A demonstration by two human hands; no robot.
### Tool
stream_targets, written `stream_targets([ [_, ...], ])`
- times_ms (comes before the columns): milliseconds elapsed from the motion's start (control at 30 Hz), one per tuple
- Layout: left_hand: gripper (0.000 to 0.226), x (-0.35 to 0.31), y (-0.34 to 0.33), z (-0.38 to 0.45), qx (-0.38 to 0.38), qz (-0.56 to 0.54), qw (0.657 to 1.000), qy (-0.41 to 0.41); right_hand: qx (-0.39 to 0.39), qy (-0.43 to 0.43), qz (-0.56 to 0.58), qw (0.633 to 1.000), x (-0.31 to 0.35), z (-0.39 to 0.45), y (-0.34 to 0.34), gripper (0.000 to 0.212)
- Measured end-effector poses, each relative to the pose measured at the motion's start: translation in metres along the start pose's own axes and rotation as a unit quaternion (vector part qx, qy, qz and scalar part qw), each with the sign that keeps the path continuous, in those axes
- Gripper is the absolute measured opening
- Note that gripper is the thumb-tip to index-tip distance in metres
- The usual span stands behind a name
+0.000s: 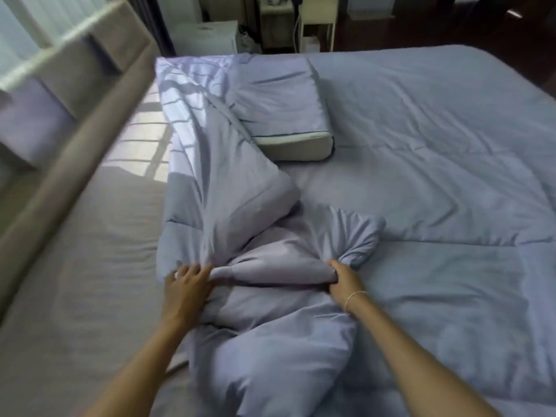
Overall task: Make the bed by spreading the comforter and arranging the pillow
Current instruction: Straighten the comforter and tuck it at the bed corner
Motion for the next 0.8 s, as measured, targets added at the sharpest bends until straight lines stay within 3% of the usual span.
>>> stream_targets([
  [100,0.028,0.084,0.030,-0.062,-0.019,0.000,0.996,0.089,0.039,0.052,0.062,0.996,0.061,-0.069,-0.067,0.049],
  [200,0.022,0.169,0.018,-0.121,0.021,-0.040,0.978,0.202,0.114,0.096,0.057,0.987,0.111,-0.134,-0.148,0.055],
  [333,0.042,0.243,-0.045,-0.163,0.116,-0.183,0.956,0.198,0.171,0.124,0.013,0.977,0.137,-0.191,-0.202,0.048],
  [400,0.046,0.224,-0.021,-0.159,0.084,-0.214,0.945,0.232,0.160,0.112,-0.003,0.981,0.133,-0.197,-0.201,0.057],
  [467,0.043,0.203,0.021,-0.154,-0.029,-0.225,0.941,0.253,0.101,0.075,0.042,0.991,0.126,-0.197,-0.189,0.055],
  [567,0.054,0.167,0.067,-0.141,-0.184,-0.243,0.940,0.156,-0.052,0.023,0.074,0.996,0.120,-0.195,-0.153,0.039],
  [667,0.049,0.118,0.077,-0.115,-0.196,-0.209,0.958,-0.025,-0.107,-0.045,0.080,0.990,0.115,-0.186,-0.130,0.059],
  [733,0.057,0.079,0.067,-0.100,-0.125,-0.179,0.968,-0.126,-0.073,-0.086,0.078,0.991,0.111,-0.184,-0.134,0.076],
  [800,0.080,0.054,0.029,-0.094,0.036,-0.138,0.978,-0.150,-0.002,-0.092,0.100,0.991,0.107,-0.188,-0.160,0.085],
])
Point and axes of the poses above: each hand's wrist, its own z-axis towards the middle knuckle, its own y-axis out of the back of the hand, x = y × z, the point moved 6 cm from there along z, towards the middle knuckle, and after that the axes turned 10 degrees about -y, right-handed, at the moved point
